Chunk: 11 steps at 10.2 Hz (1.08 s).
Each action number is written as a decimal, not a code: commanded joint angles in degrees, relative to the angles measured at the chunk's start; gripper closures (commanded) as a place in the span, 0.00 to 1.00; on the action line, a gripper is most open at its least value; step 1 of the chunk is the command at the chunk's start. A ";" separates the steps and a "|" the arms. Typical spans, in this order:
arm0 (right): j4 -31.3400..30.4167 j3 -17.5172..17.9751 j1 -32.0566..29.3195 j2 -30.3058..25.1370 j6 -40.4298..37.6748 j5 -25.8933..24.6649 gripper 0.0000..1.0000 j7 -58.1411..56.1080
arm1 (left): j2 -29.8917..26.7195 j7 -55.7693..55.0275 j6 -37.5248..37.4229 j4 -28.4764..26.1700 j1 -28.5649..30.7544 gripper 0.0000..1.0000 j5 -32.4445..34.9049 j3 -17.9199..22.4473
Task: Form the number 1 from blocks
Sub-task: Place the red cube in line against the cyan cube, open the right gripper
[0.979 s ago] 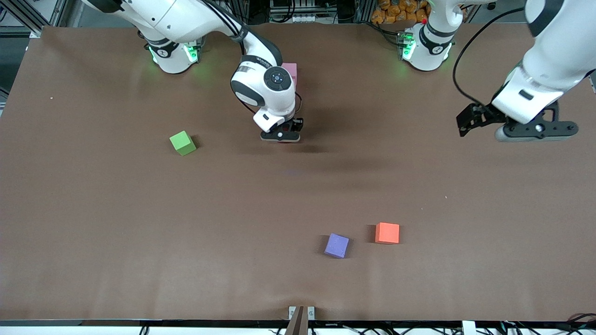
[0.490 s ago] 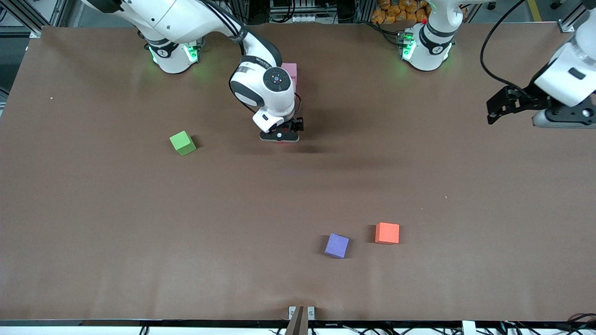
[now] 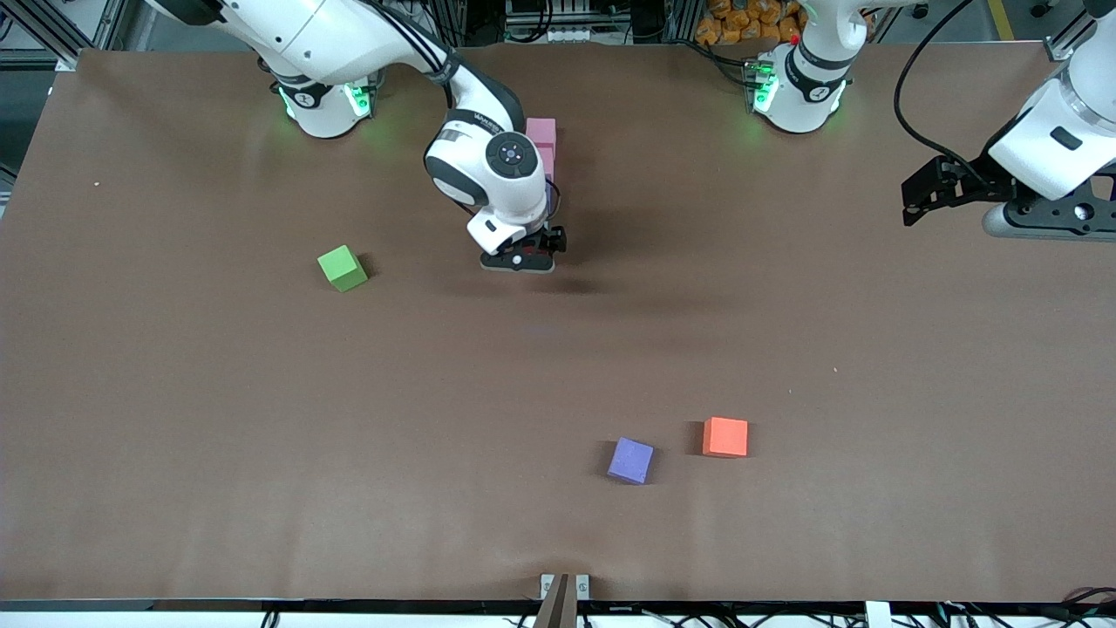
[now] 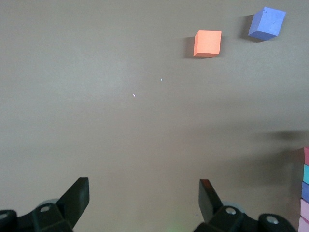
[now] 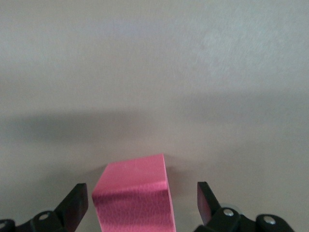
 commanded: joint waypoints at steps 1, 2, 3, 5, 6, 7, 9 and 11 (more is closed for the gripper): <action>1.49 1.00 -2.81 -2.36 -1.84 -0.17 0.00 0.66 | 0.06 0.47 -1.96 1.27 0.56 0.00 -1.21 -0.93; 2.72 1.09 -3.61 -3.15 -2.19 3.14 0.00 0.13 | 0.15 0.38 -1.97 1.27 0.74 0.00 -1.13 -0.93; 3.25 1.01 -4.40 -4.63 -2.37 6.22 0.00 -2.83 | 0.24 0.38 -1.97 1.36 0.82 0.00 -1.13 -0.76; 3.43 0.31 -7.20 -8.93 -5.44 10.19 0.00 -10.64 | 0.41 0.29 -1.97 1.27 1.09 0.00 -0.95 -0.32; 3.43 -0.92 -8.61 -11.56 -7.02 11.51 0.00 -14.68 | 0.41 -0.32 -1.97 1.19 1.52 0.00 -0.86 0.03; 3.69 -2.06 -10.19 -14.37 -9.64 13.52 0.00 -19.68 | -0.02 -0.59 -2.66 1.01 1.88 0.00 -0.86 -0.05; 5.97 -5.56 -13.19 -20.09 -17.88 18.26 0.00 -32.68 | 0.15 -0.76 -3.20 0.75 1.10 0.00 -0.60 0.74; 6.25 -10.31 -17.74 -26.67 -24.84 23.36 0.00 -45.25 | -0.11 -0.24 -3.72 0.75 -3.01 0.00 -0.34 5.36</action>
